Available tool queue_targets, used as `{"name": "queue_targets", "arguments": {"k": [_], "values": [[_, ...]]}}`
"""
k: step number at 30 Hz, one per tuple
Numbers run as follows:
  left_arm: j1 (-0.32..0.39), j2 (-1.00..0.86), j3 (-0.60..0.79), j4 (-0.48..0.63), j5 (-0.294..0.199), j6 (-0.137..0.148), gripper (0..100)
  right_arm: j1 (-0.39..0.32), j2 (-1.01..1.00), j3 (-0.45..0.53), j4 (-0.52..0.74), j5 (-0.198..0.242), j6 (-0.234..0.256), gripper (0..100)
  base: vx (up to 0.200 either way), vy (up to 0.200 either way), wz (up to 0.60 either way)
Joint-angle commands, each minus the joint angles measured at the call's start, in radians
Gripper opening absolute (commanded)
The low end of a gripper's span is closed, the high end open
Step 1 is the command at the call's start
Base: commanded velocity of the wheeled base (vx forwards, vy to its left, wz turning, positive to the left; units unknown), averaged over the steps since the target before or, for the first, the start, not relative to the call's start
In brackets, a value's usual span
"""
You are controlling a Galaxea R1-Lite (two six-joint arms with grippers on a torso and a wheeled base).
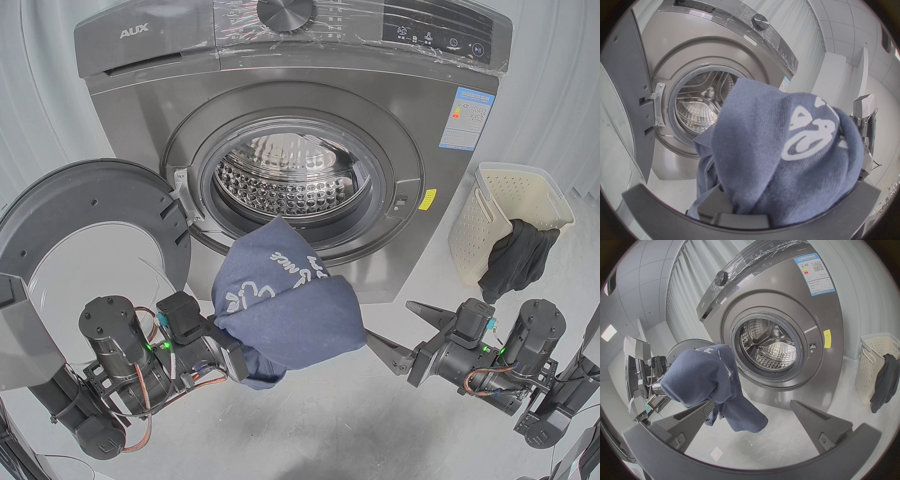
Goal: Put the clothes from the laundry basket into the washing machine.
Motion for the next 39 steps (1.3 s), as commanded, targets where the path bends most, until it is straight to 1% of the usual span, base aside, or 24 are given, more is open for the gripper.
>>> {"name": "queue_targets", "arguments": {"k": [1, 5, 8, 12, 14, 20, 26, 28, 35, 39], "values": [[-0.013, -0.002, 0.021, 0.000, -0.003, -0.001, 0, 0.003, 0.011, 0.003, -0.002, -0.002, 0.001, 100, 0.200, 0.000, 0.00], [-0.013, 0.001, 0.025, -0.002, -0.003, 0.004, 0, 0.006, 0.013, 0.004, -0.002, -0.002, 0.001, 100, 0.200, 0.000, 0.00], [-0.015, 0.004, 0.011, -0.002, -0.003, 0.005, 0, 0.002, 0.010, 0.003, -0.002, 0.000, 0.001, 100, 0.000, 0.000, 0.00], [-0.035, 0.012, 0.022, -0.002, -0.001, 0.025, 0, 0.002, 0.018, 0.004, -0.002, 0.000, 0.001, 100, 0.000, 0.000, 0.00], [-0.035, 0.010, 0.031, -0.002, -0.001, 0.025, 0, 0.005, 0.022, 0.004, -0.002, 0.000, 0.001, 100, 0.000, 0.000, 0.00], [-0.049, 0.013, 0.028, -0.002, -0.001, 0.025, 0, 0.002, 0.015, 0.001, -0.002, 0.000, 0.000, 100, 0.200, 0.000, 0.00], [-0.050, 0.016, 0.038, -0.002, -0.001, 0.024, 0, 0.005, 0.018, 0.006, -0.002, 0.000, 0.001, 100, 0.000, 0.000, 0.00], [-0.050, 0.016, 0.039, -0.002, -0.001, 0.018, 0, 0.006, 0.018, 0.004, -0.002, -0.002, 0.001, 100, 0.200, 0.000, 0.00], [-0.049, 0.027, 0.031, -0.002, -0.001, 0.021, 0, 0.003, 0.013, 0.003, -0.002, -0.002, 0.000, 100, 0.200, 0.000, 0.00], [-0.050, 0.027, 0.041, -0.003, 0.001, 0.024, 0, 0.014, 0.016, 0.010, -0.002, -0.003, 0.001, 100, 0.200, 0.000, 0.00]]}}
